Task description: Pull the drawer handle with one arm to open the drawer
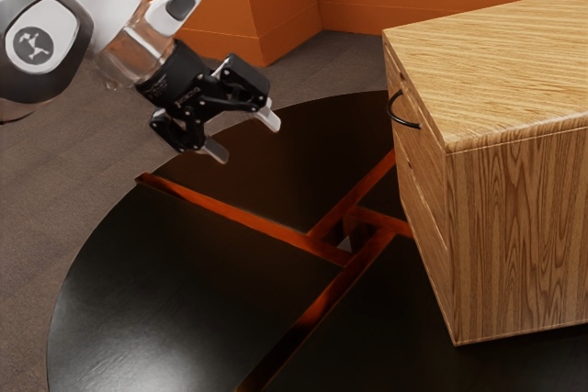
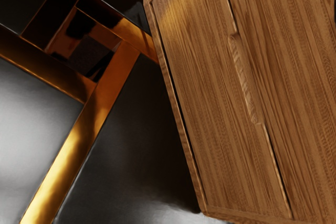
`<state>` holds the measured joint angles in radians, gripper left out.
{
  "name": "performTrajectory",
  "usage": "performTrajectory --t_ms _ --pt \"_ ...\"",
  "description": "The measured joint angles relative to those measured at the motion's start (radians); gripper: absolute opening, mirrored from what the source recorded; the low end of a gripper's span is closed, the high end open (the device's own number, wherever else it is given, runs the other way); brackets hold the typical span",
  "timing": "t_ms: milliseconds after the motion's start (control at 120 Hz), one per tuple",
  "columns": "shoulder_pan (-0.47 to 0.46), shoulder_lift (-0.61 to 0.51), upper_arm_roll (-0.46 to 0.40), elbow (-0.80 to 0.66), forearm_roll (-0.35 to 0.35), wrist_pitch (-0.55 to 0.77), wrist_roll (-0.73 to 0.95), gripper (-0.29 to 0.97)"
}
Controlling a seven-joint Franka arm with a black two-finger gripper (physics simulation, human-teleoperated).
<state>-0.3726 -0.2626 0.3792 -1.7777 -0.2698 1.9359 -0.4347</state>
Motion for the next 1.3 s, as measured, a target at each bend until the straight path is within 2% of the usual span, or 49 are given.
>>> performTrajectory --t_ms 75,167,275,392,867,1300 --pt "-0.073 -0.003 0.022 -0.002 0.040 0.051 -0.074 0.68" --pt "-0.099 0.007 0.065 0.011 0.063 0.101 -0.154 0.68" --pt "-0.141 0.088 0.153 0.090 0.028 0.140 -0.221 0.68" --pt "-0.165 0.134 0.193 0.109 -0.018 0.166 -0.272 0.68" --pt "-0.202 0.333 0.186 0.195 -0.280 0.224 -0.349 0.68" --pt "-0.150 0.415 0.137 0.206 -0.410 0.249 -0.345 0.68"
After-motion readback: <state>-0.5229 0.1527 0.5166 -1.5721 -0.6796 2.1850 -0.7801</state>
